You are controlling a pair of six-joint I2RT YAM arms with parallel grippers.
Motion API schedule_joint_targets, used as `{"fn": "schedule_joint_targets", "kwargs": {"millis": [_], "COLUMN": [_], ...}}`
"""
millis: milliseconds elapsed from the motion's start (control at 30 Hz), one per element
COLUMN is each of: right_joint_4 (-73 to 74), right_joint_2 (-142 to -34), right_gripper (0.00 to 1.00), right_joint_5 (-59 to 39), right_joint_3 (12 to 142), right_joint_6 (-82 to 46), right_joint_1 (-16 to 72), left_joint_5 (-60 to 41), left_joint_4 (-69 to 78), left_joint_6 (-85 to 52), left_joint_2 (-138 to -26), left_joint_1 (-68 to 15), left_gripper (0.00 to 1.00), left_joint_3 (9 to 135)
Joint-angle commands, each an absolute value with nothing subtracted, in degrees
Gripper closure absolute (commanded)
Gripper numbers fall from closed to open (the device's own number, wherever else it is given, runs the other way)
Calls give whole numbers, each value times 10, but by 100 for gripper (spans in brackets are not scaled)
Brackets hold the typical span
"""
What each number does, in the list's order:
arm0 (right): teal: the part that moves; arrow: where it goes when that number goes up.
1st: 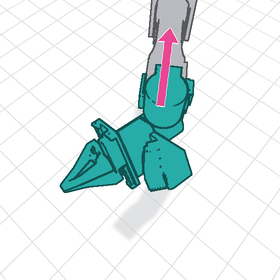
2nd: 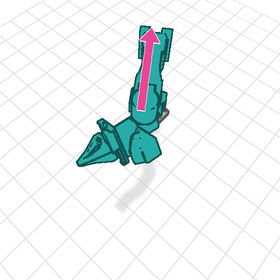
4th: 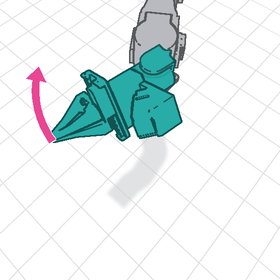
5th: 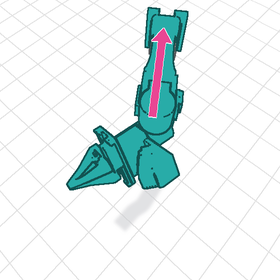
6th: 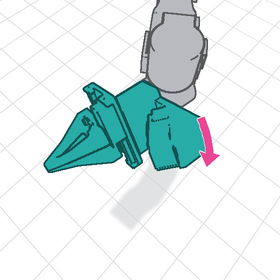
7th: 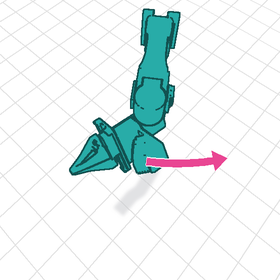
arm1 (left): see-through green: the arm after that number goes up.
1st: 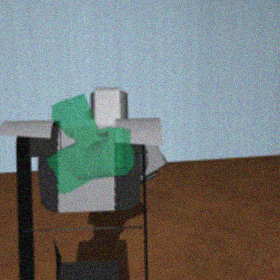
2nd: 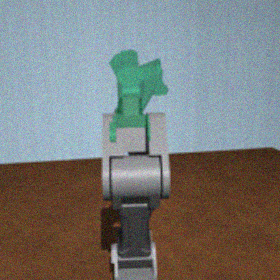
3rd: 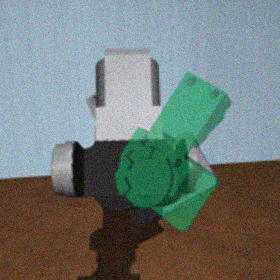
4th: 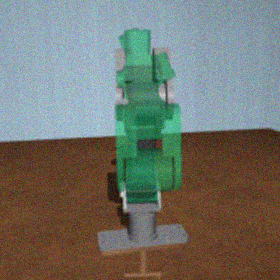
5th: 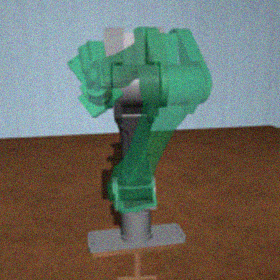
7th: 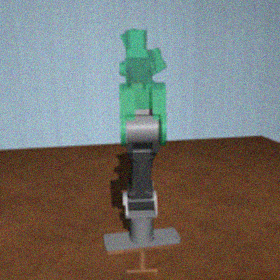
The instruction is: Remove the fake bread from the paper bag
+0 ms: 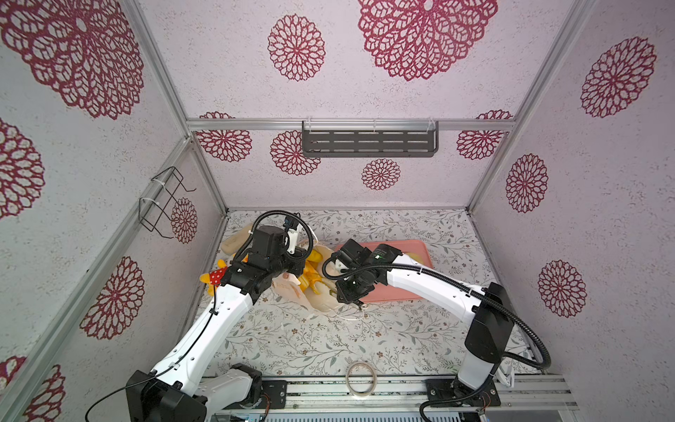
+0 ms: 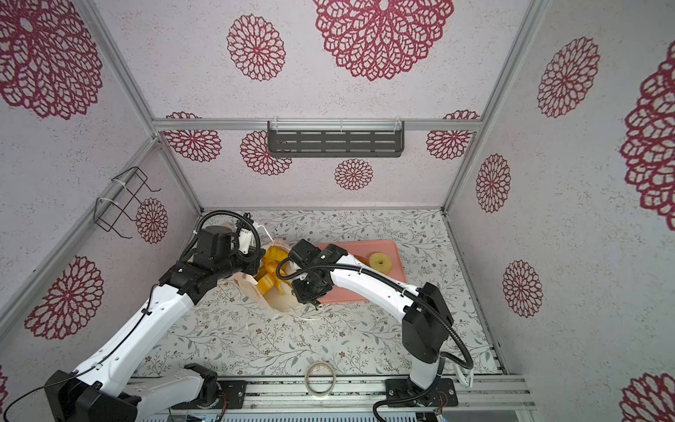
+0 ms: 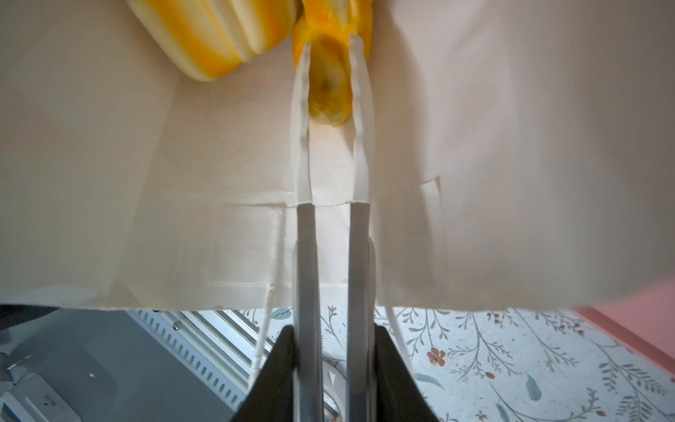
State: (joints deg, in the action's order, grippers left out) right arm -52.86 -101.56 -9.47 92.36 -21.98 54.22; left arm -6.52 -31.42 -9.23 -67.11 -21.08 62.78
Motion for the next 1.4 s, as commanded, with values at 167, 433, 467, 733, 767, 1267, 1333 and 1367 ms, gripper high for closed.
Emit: {"fn": "schedule_joint_targets", "kwargs": {"millis": [167,433,467,733,767,1267,1333,1367], "right_joint_4": [-541,-542,-539,-530,-529,-547,-549,-549], "right_joint_2": [-964,-918,-909,-830,-820,-765,-765,-763], "right_gripper": [94,100,100,100,100,100,100,100], "right_joint_5": [-80,-90,-95,-104,-106,-102,-99,-96], "right_joint_3": [952,943,938,890,883,846,848,849], "right_joint_6": [-230,-257,-261,-296,-299,-317,-317,-318], "right_joint_1": [548,548,549,549,550,553,555,555], "left_joint_5": [-74,-75,-74,-52,-52,-17,-15,-15], "left_joint_4": [-281,-273,-273,-279,-279,-282,-283,-283], "left_joint_6": [-95,-103,-103,-124,-128,-149,-149,-149], "left_joint_2": [-656,-654,-654,-661,-663,-676,-677,-676], "left_joint_1": [-213,-213,-214,-213,-213,-214,-213,-214], "left_gripper": [100,100,100,100,100,100,100,100], "left_joint_3": [619,613,613,620,622,632,632,632]}}
